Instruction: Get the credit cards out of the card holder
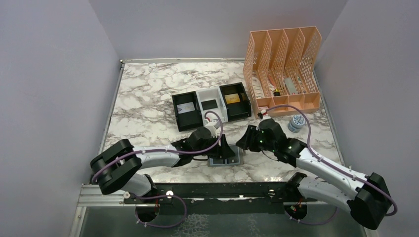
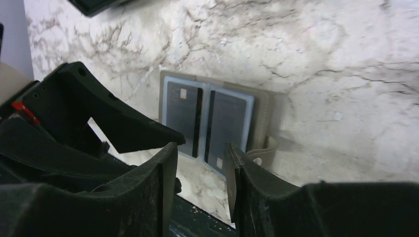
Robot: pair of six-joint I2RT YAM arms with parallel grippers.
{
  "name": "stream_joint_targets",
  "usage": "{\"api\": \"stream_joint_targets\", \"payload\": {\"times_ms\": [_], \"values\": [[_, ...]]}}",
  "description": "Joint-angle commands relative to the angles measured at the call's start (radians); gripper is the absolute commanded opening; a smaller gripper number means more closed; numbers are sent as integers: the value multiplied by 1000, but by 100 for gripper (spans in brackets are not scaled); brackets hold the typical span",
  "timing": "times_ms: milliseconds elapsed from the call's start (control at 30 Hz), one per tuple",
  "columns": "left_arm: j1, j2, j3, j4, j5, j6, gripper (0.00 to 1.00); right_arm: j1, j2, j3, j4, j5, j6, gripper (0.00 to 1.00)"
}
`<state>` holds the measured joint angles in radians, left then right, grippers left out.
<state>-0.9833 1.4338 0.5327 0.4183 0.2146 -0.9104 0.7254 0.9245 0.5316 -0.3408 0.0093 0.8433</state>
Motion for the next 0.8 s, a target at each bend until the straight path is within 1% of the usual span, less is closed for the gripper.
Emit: {"api": "stream_joint_targets", "payload": {"times_ms": [0,100,167,233,367,433,467,500,600,700,767], "values": [[0,-64,-53,7,-86,-26,57,5,55,-18,130,-175,-37,40],[0,-98,-76,-7,-125,-38,57,5,97,-14,162,-218,-55,41],[1,-122,-87,-26,-162,-43,60,4,134,-3,156,-229,-63,41],[1,-146,-94,-55,-205,-47,68,5,170,0,167,-246,-88,41],[5,-221,-81,-207,-326,-51,85,5,207,-12,222,-302,-128,42],[6,-270,-84,-266,-384,-50,95,5,217,-19,243,-307,-134,42],[8,-293,-90,-284,-405,-47,99,5,223,-21,249,-307,-136,42],[10,-315,-95,-285,-412,-37,99,4,237,-20,251,-304,-137,42],[34,-354,-99,-279,-378,-6,99,4,299,11,183,-258,-129,41],[67,-340,-96,-228,-283,6,99,5,370,20,114,-218,-126,38],[73,-312,-81,-194,-218,15,99,5,393,-24,153,-217,-120,37]]}}
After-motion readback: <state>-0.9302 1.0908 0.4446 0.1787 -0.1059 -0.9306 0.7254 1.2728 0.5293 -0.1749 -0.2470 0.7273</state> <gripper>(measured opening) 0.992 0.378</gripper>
